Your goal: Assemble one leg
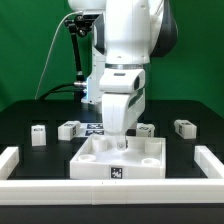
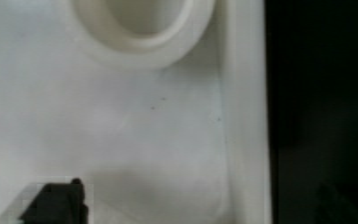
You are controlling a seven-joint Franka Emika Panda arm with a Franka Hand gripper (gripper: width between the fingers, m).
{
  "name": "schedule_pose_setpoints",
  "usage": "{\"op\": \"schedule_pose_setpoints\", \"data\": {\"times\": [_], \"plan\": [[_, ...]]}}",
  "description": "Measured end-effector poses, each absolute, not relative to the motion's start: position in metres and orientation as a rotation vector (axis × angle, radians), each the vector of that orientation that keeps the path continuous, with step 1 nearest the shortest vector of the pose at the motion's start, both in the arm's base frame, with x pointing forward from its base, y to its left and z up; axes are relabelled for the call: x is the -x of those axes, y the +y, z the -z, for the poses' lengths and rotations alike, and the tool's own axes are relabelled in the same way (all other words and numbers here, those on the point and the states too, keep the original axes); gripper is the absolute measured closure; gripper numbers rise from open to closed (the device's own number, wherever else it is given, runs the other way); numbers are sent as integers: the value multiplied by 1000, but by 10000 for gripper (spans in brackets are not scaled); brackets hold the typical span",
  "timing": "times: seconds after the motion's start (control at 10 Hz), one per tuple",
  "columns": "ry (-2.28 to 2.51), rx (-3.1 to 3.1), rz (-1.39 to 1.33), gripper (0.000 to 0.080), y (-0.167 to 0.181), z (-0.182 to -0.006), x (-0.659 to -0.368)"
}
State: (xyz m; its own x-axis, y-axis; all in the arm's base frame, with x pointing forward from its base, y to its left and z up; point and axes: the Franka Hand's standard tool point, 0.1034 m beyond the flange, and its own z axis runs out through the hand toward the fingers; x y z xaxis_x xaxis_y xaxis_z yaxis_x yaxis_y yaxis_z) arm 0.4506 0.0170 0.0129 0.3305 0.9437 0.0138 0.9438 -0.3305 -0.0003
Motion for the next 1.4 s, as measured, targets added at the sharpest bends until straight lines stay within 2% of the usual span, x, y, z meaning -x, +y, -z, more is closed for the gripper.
{"op": "schedule_pose_setpoints", "data": {"times": [0.2,0.3,0.4,0.5,0.6,0.7,0.8,0.9,1.4], "plan": [[-1807,2555,16,150,18,-7,-448],[-1806,2556,16,197,18,-7,-448],[-1806,2556,16,197,18,-7,-448],[-1806,2556,16,372,18,-7,-448],[-1806,2556,16,372,18,-7,-448],[-1806,2556,16,585,18,-7,-448],[-1806,2556,16,716,18,-7,-448],[-1805,2558,18,746,17,-7,-449],[-1805,2558,18,746,17,-8,-449]]}}
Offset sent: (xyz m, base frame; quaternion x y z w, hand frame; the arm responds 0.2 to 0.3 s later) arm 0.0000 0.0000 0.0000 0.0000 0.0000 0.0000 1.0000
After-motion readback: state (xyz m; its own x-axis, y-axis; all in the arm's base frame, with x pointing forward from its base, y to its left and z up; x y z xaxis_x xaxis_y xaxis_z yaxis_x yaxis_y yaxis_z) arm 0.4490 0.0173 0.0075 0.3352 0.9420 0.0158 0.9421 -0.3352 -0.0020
